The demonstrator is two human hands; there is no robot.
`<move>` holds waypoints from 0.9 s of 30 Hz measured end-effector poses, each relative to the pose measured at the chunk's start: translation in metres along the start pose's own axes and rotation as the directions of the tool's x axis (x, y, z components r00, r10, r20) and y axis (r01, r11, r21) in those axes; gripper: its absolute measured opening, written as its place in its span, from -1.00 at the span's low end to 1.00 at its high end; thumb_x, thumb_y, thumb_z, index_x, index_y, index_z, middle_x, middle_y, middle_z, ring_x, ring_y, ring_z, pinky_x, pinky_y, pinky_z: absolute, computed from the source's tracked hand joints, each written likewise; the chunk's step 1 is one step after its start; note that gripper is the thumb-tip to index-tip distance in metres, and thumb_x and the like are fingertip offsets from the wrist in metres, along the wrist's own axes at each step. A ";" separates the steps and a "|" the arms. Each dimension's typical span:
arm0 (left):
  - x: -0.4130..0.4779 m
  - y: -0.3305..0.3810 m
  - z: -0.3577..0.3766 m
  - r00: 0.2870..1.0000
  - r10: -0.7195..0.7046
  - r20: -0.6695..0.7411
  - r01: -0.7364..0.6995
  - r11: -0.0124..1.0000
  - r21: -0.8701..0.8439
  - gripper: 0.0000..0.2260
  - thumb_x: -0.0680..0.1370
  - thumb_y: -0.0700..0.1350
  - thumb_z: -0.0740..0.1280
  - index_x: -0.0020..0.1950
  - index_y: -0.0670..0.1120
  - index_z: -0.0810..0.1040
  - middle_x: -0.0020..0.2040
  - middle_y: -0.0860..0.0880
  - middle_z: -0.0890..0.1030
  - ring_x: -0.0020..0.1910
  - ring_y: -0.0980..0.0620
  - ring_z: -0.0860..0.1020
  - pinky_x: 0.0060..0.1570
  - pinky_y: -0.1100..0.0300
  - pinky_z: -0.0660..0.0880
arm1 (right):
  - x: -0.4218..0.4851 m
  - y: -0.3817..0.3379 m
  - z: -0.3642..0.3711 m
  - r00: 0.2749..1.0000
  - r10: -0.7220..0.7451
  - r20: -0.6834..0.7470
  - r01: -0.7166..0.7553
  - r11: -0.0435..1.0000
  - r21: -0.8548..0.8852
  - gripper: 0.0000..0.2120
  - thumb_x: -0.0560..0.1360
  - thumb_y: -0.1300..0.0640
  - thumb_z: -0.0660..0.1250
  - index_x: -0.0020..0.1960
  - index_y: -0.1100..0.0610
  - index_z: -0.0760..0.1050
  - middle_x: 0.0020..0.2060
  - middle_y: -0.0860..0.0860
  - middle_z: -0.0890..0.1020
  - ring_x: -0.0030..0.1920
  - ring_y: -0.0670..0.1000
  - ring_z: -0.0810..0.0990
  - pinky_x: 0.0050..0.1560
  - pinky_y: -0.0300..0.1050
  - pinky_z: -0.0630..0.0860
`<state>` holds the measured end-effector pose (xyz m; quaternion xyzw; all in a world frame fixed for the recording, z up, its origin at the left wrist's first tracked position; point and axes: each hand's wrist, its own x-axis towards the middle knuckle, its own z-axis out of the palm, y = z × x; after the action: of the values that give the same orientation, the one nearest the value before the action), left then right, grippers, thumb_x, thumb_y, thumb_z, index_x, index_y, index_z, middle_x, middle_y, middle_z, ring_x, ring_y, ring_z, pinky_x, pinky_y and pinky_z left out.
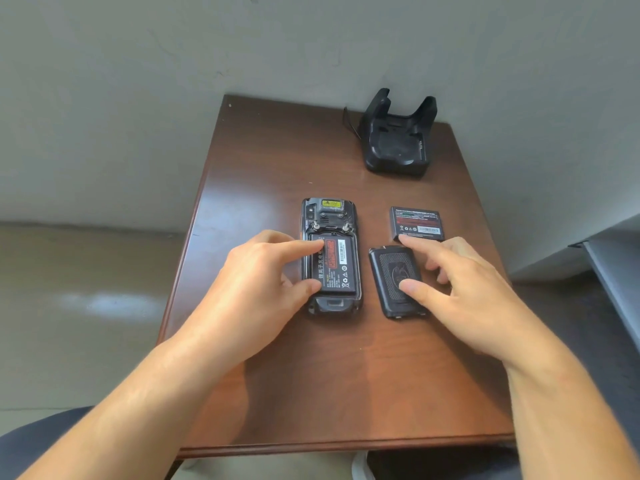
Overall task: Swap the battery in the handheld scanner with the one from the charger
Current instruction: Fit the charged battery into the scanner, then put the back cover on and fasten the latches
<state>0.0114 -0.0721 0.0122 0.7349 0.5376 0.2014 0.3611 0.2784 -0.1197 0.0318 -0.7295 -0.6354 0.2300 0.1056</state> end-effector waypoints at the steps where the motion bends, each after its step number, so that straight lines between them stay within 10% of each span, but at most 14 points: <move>1: 0.000 -0.001 0.001 1.000 0.001 -0.001 -0.001 1.000 -0.001 -0.58 0.51 -0.01 0.47 0.35 0.25 0.54 -0.22 0.03 0.56 0.07 0.18 0.60 -0.01 0.57 0.30 | 0.001 0.000 0.000 1.000 0.008 0.018 -0.007 1.000 -0.022 -0.42 0.50 -0.21 0.36 0.48 -0.38 0.30 0.04 -0.27 0.40 0.09 -0.28 0.45 0.22 -0.28 0.44; 6: 0.002 -0.002 -0.001 1.000 -0.009 0.003 0.009 1.000 -0.017 -0.59 0.50 -0.01 0.49 0.33 0.25 0.56 -0.17 0.02 0.59 0.04 0.18 0.62 -0.03 0.65 0.28 | 0.007 -0.002 0.000 0.995 0.050 0.084 -0.047 0.998 -0.049 -0.43 0.44 -0.30 0.36 0.42 -0.43 0.30 0.10 -0.21 0.40 0.28 -0.07 0.45 0.34 0.07 0.46; 13: 0.000 0.004 -0.005 1.000 -0.025 0.017 0.026 0.999 -0.043 -0.59 0.50 -0.04 0.49 0.31 0.24 0.57 -0.16 0.03 0.60 0.00 0.19 0.65 -0.09 0.66 0.27 | 0.009 0.000 0.000 0.997 0.013 -0.076 0.002 0.981 0.193 -0.78 0.41 -0.02 0.55 0.00 -0.12 0.57 -0.03 -0.18 0.62 -0.03 -0.17 0.58 -0.04 -0.40 0.40; 18: -0.002 0.007 -0.006 0.999 -0.032 0.007 0.032 0.999 -0.036 -0.59 0.50 -0.04 0.50 0.31 0.22 0.56 -0.12 0.05 0.62 -0.10 0.23 0.67 -0.11 0.64 0.29 | 0.010 -0.003 -0.005 0.995 0.038 -0.089 0.040 0.676 0.736 -0.82 0.50 0.30 0.46 -0.04 0.05 0.56 -0.21 0.01 0.76 -0.26 -0.11 0.68 -0.29 -0.32 0.51; 27: -0.002 0.010 -0.010 0.998 -0.049 -0.038 0.044 0.992 -0.116 -0.64 0.49 -0.10 0.51 0.26 0.14 0.62 -0.16 0.11 0.67 -0.18 0.29 0.66 -0.08 0.57 0.38 | 0.022 -0.028 0.004 0.979 0.103 -0.177 0.103 0.499 0.860 -0.84 0.49 0.28 0.47 -0.09 0.03 0.60 -0.30 -0.02 0.74 -0.25 0.00 0.60 -0.31 -0.16 0.40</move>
<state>0.0108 -0.0722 0.0263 0.6959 0.5494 0.2382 0.3965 0.2537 -0.0937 0.0365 -0.5980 -0.4202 0.4404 0.5214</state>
